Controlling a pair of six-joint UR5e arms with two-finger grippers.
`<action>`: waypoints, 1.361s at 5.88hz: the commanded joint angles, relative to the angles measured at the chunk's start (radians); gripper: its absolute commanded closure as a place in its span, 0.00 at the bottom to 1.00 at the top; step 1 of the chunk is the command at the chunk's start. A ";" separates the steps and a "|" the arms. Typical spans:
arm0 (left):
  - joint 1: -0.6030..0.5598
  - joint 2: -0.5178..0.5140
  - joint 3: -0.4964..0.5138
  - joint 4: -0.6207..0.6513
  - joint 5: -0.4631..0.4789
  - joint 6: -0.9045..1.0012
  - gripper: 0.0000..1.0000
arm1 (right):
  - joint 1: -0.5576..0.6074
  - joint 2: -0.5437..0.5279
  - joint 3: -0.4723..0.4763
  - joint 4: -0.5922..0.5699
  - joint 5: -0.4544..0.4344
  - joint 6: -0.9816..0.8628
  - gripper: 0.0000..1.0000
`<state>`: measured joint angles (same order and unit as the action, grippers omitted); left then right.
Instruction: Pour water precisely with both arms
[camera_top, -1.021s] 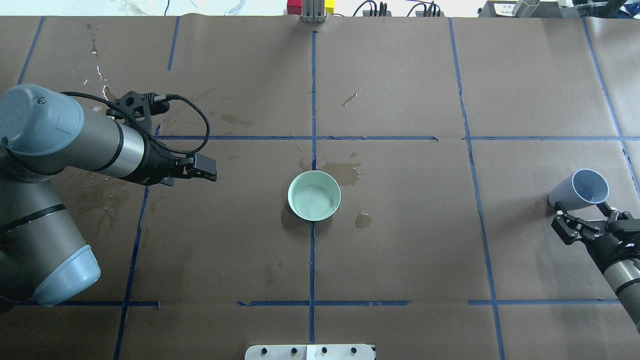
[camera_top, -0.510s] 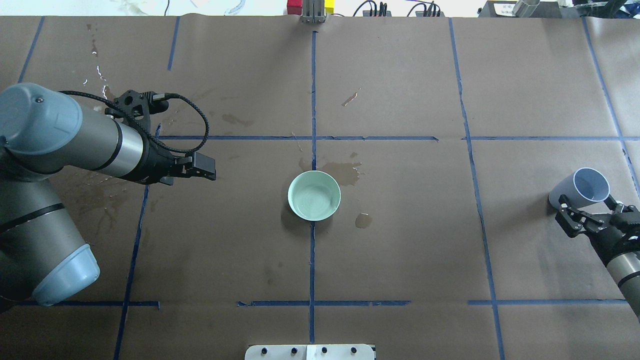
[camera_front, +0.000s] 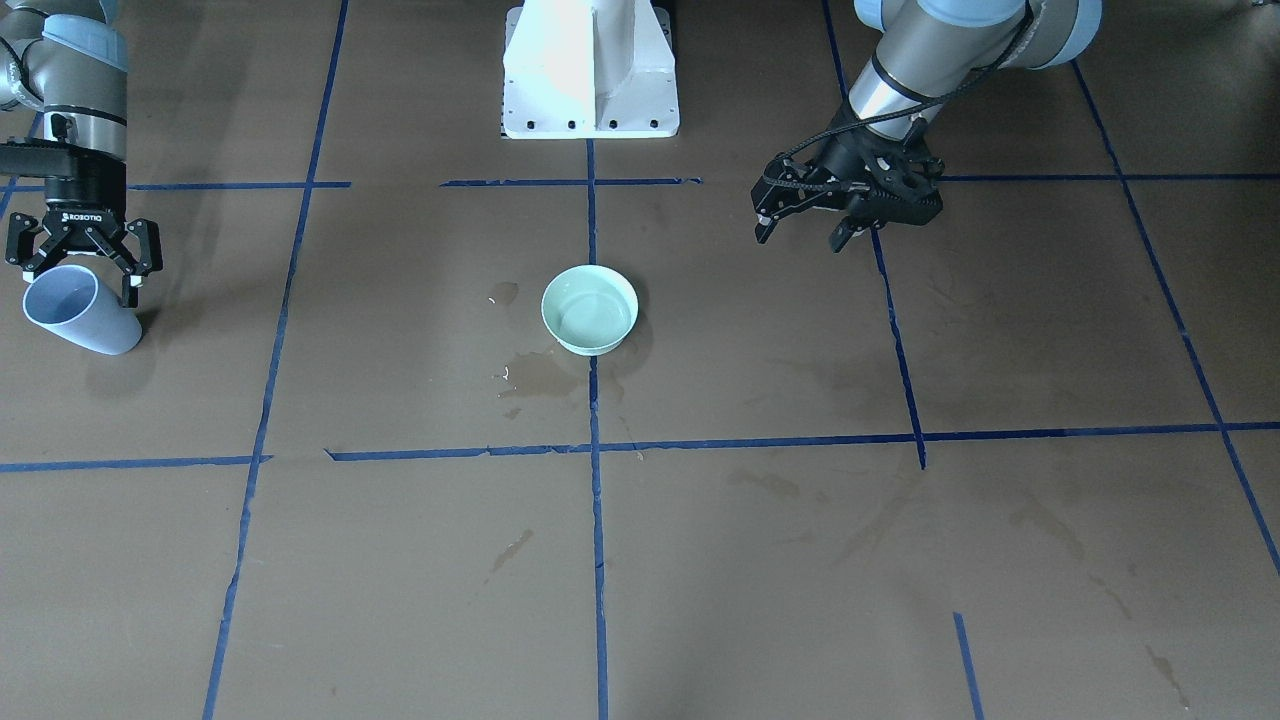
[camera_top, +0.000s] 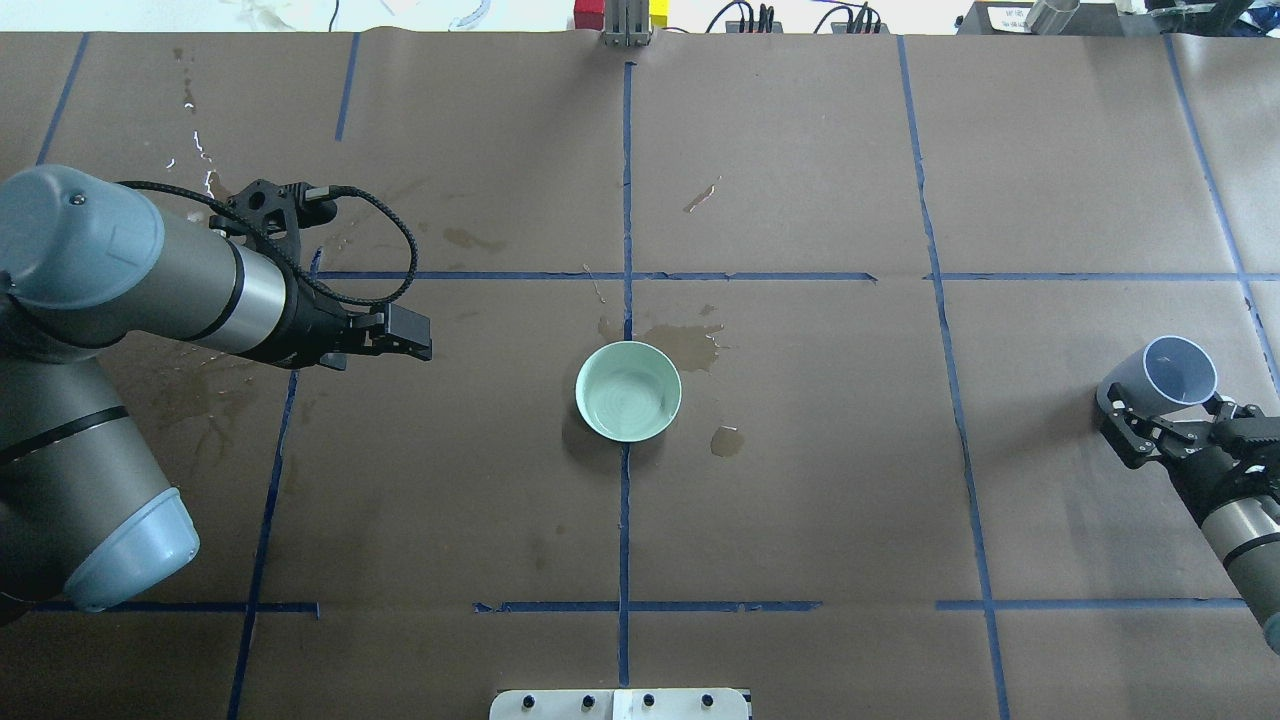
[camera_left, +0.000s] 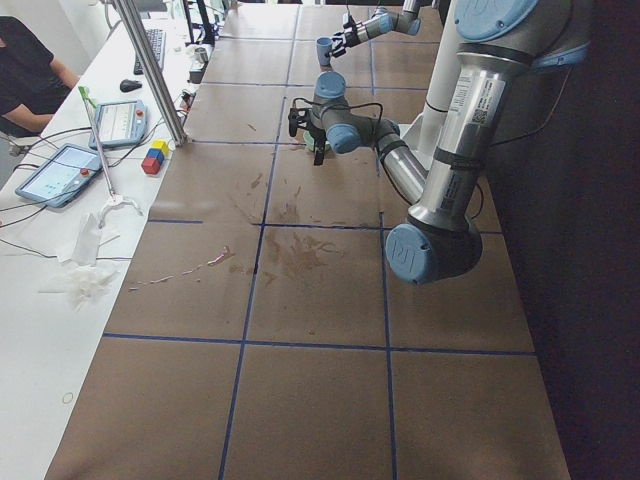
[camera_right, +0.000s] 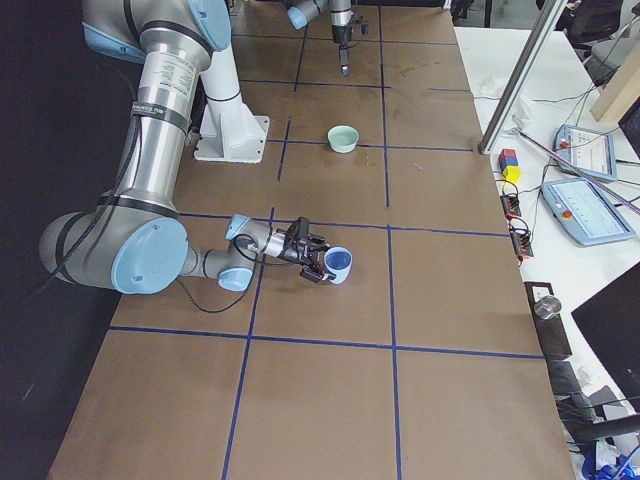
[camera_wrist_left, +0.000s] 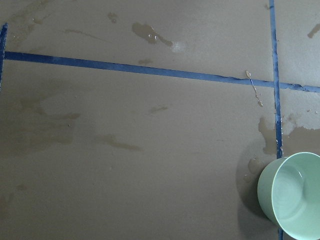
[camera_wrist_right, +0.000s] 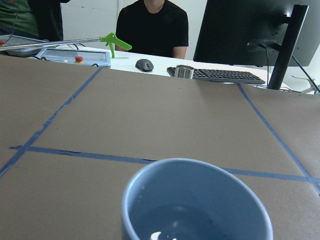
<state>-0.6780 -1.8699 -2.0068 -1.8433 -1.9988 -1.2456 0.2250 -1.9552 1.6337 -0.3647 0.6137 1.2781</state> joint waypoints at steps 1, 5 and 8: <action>-0.002 0.000 0.000 0.001 0.000 0.002 0.01 | 0.022 0.001 -0.002 0.000 0.027 -0.002 0.02; -0.003 0.000 0.000 0.001 -0.002 0.002 0.01 | 0.062 0.056 -0.046 0.001 0.029 -0.035 0.02; -0.006 0.000 0.000 0.001 -0.002 0.002 0.01 | 0.066 0.065 -0.049 0.036 0.031 -0.045 0.40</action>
<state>-0.6833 -1.8699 -2.0064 -1.8423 -2.0003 -1.2441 0.2898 -1.8900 1.5852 -0.3521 0.6432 1.2385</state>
